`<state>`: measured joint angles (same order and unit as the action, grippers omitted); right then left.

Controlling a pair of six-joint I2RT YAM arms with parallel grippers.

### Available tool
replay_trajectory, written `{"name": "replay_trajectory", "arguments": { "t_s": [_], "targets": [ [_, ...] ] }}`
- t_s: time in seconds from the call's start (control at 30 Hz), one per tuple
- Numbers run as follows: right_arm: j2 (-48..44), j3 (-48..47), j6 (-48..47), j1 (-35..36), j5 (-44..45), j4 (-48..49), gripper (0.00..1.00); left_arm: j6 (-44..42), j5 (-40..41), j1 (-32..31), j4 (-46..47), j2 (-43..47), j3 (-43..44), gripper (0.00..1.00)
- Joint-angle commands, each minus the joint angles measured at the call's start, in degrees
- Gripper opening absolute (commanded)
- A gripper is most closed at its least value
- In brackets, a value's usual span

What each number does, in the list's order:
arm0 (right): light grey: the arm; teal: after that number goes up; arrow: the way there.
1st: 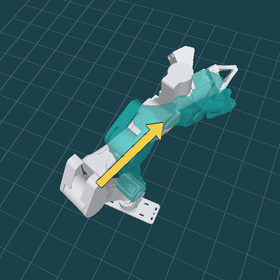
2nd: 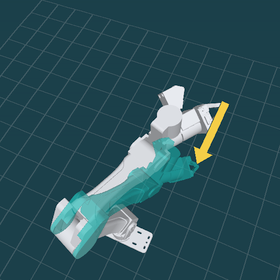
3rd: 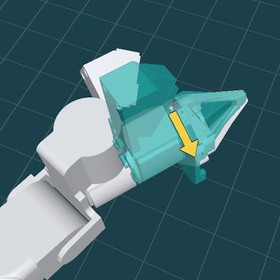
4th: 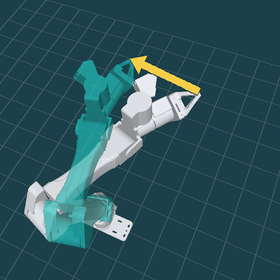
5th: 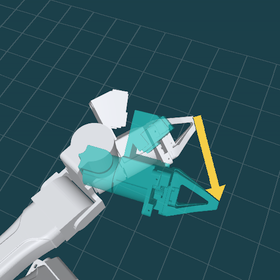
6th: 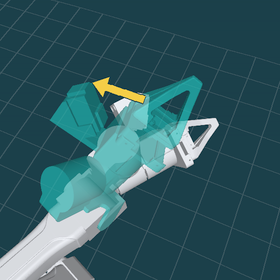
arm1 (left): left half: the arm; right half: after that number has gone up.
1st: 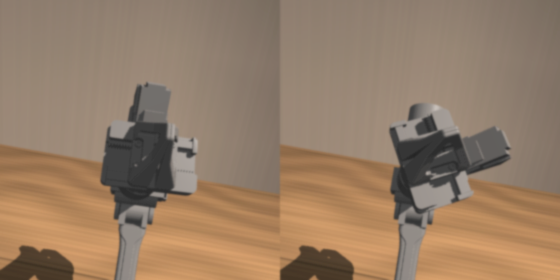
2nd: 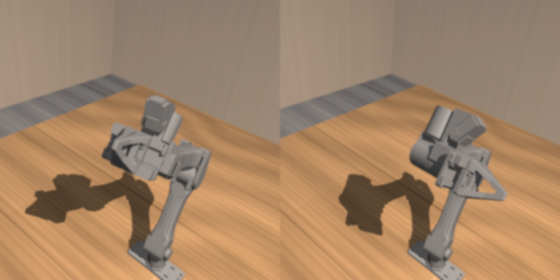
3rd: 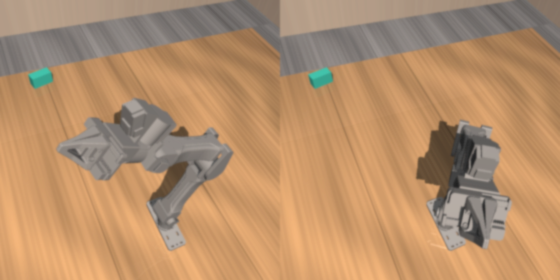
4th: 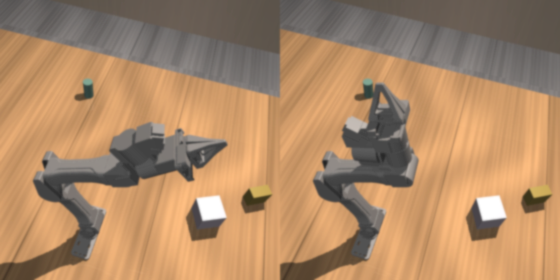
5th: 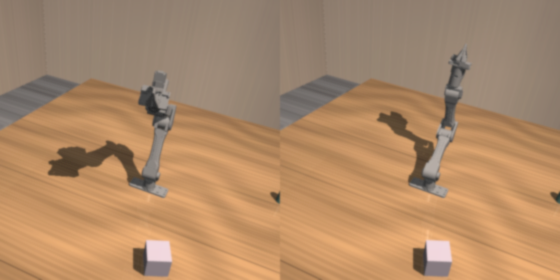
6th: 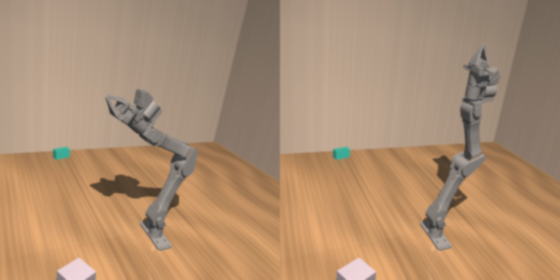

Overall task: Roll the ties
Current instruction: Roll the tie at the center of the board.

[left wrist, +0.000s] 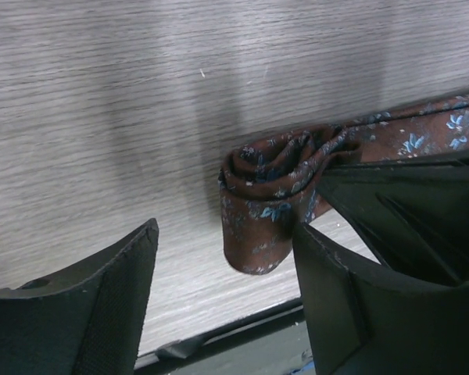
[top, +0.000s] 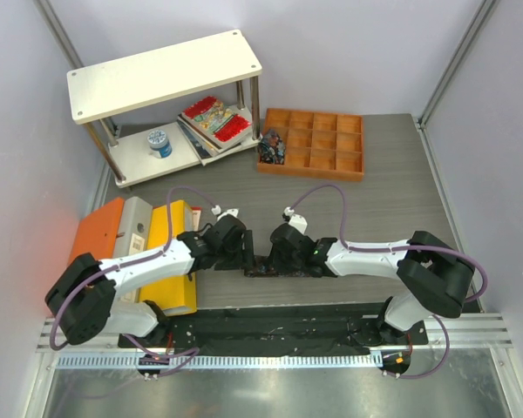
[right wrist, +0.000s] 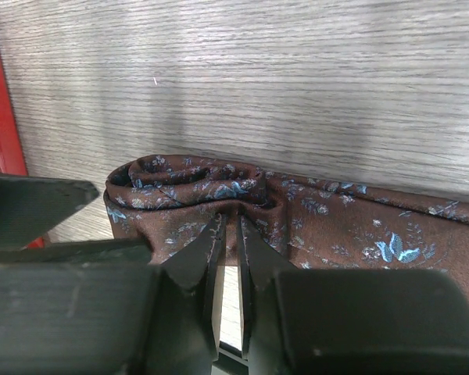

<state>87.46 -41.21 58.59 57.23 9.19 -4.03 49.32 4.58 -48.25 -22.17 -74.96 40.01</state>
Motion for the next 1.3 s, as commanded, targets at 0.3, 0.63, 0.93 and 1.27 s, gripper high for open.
{"name": "replay_trajectory", "arguments": {
  "t_s": [0.3, 0.63, 0.93, 1.27],
  "targets": [
    [-1.2, 3.2, 0.4, -0.6, -0.4, 2.7, 0.17, 0.1, -0.5, 0.2, 9.2, -7.1, -0.1, 0.51],
    [-2.8, 3.2, 0.0, -1.2, -1.1, 2.5, 0.17, -1.9, -0.3, -0.4, 6.7, -9.2, 2.2, 0.0],
    [-9.1, -1.9, -2.7, -2.8, 0.6, -4.9, 0.18, -3.1, 16.7, -4.7, -21.7, -11.3, 17.5, 0.0],
    [-4.6, -2.7, 0.0, -2.5, -3.8, 2.0, 0.17, -0.5, 18.8, -7.0, -31.7, -15.0, 25.6, 0.0]
  ]
}}
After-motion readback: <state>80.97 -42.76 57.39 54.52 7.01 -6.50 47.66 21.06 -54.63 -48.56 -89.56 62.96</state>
